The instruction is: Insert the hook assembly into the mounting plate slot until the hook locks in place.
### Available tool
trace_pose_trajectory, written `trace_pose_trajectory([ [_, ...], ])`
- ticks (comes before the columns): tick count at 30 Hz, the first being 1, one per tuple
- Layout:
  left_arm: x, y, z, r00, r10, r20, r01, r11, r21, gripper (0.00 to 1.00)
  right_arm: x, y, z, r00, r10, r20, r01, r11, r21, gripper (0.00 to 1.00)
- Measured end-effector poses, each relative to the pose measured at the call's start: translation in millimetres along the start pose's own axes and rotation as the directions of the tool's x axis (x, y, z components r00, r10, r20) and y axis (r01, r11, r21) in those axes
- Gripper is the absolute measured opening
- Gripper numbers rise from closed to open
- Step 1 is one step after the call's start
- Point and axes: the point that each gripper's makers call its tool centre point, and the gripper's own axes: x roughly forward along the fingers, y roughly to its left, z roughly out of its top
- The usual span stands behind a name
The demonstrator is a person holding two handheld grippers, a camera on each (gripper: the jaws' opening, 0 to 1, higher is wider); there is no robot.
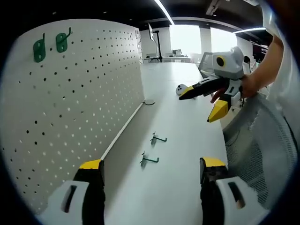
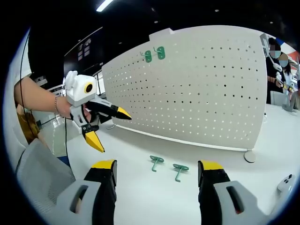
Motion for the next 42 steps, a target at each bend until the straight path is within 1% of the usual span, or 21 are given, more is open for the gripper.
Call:
trace_pose_trajectory([
  [1, 1, 1.1, -1.4, 1.0, -0.001, -0.012, 0.001, 1.0, 0.026, 0.86, 0, 0, 0.4, 1.0, 0.001, 0.001, -0.001, 1.0, -0.002, 0.68],
  [5, 4, 4.0, -1.7, 1.0, -0.015, -0.018, 0.016, 1.0, 0.026, 0.86, 0, 0, -0.6, 1.0, 0.002, -0.004, -0.002, 1.0, -0.004, 0.68],
  [9, 7, 4.1, -4.1, 0.999, -0.034, -0.042, 0.037, 0.997, 0.063, 0.86, 0, 1, -0.5, 1.0, 0.004, -0.006, -0.004, 1.0, -0.011, 0.68],
  [15, 13, 6.1, -8.8, 0.995, -0.063, -0.074, 0.069, 0.993, 0.092, 0.86, 0, 2, -1.9, 1.0, 0.007, -0.013, -0.007, 1.0, -0.021, 0.68],
  [20, 17, 8.0, -12.6, 0.99, -0.084, -0.109, 0.096, 0.989, 0.116, 0.86, 0, 1, -3.3, 1.0, 0.005, -0.019, -0.005, 1.0, -0.02, 0.68],
  [25, 22, 9.0, -15.2, 0.987, -0.097, -0.128, 0.114, 0.985, 0.13, 0.86, 0, 0, -4.0, 1.0, 0.002, -0.021, -0.002, 1.0, -0.014, 0.68],
  [27, 24, 7.7, -18.1, 0.983, -0.11, -0.145, 0.131, 0.98, 0.15, 0.86, 0, 0, -4.1, 1.0, 0.001, -0.021, -0.001, 1.0, -0.015, 0.68],
  [30, 26, 8.3, -18.3, 0.983, -0.114, -0.146, 0.136, 0.98, 0.149, 0.86, 0, -1, -3.7, 1.0, -0.003, -0.021, 0.002, 1.0, -0.018, 0.68],
  [34, 29, 8.7, -23.3, 0.976, -0.129, -0.177, 0.16, 0.971, 0.176, 0.85, 0, -1, -4.4, 1.0, -0.003, -0.024, 0.003, 1.0, -0.017, 0.67],
  [39, 36, 15.1, -25.3, 0.971, -0.133, -0.198, 0.169, 0.97, 0.177, 0.85, 0, -2, -4.5, 1.0, -0.007, -0.023, 0.006, 1.0, -0.014, 0.67],
  [42, 40, 14.3, -26.6, 0.967, -0.142, -0.212, 0.182, 0.966, 0.182, 0.85, 0, -3, -5.2, 1.0, -0.007, -0.024, 0.006, 1.0, -0.014, 0.67],
])
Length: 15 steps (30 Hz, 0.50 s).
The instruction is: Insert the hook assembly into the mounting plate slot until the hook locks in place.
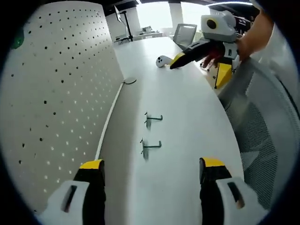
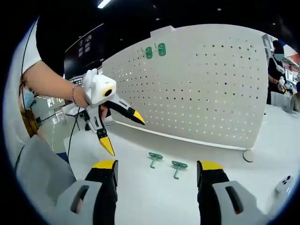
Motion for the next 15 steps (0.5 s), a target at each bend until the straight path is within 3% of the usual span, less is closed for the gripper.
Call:
trace_pose_trajectory([
  [15, 27, -5.3, -1.1, 0.994, -0.081, -0.078, 0.085, 0.995, 0.059, 0.84, -1, 0, -1.6, 1.0, 0.001, -0.01, -0.001, 1.0, 0.006, 0.65],
])
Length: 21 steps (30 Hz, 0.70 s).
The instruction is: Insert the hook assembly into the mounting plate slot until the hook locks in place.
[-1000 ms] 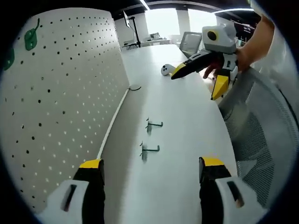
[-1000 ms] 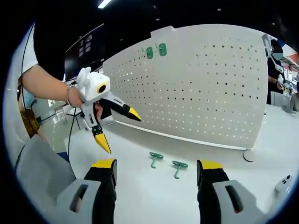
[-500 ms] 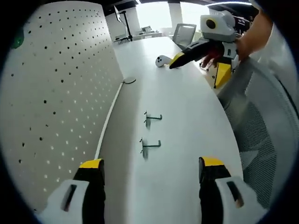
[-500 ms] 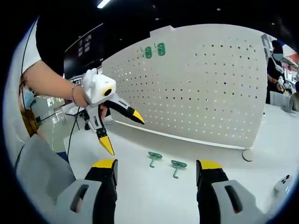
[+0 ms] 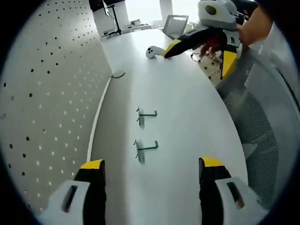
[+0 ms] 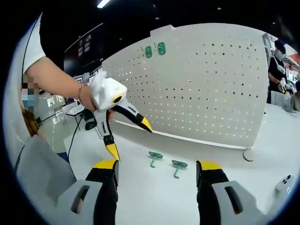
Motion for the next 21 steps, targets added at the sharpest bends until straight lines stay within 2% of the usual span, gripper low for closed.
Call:
trace_pose_trajectory([
  [21, 33, 0.4, -3.0, 0.995, -0.074, -0.063, 0.074, 0.997, -0.007, 0.82, 0, -3, 0.7, 1.0, -0.01, 0.007, 0.01, 1.0, 0.002, 0.65],
])
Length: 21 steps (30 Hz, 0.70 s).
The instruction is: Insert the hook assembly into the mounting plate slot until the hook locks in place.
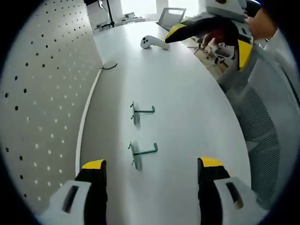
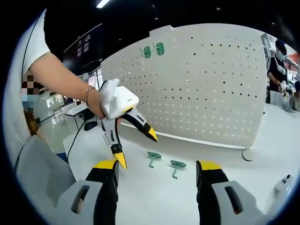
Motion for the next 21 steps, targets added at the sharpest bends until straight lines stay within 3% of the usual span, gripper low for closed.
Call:
trace_pose_trajectory([
  [15, 19, -2.1, -8.4, 0.997, -0.035, -0.067, 0.036, 0.999, 0.01, 0.8, -2, -3, 2.3, 1.0, -0.011, 0.014, 0.011, 1.0, 0.011, 0.65],
  [18, 21, -2.1, -9.8, 0.997, -0.04, -0.067, 0.038, 0.999, -0.026, 0.79, -1, -3, 2.8, 1.0, -0.012, 0.016, 0.012, 1.0, 0.012, 0.64],
  [21, 24, -6.0, -13.5, 0.995, -0.044, -0.091, 0.045, 0.999, 0.017, 0.79, -2, -3, 3.4, 1.0, -0.012, 0.018, 0.011, 1.0, 0.016, 0.64],
])
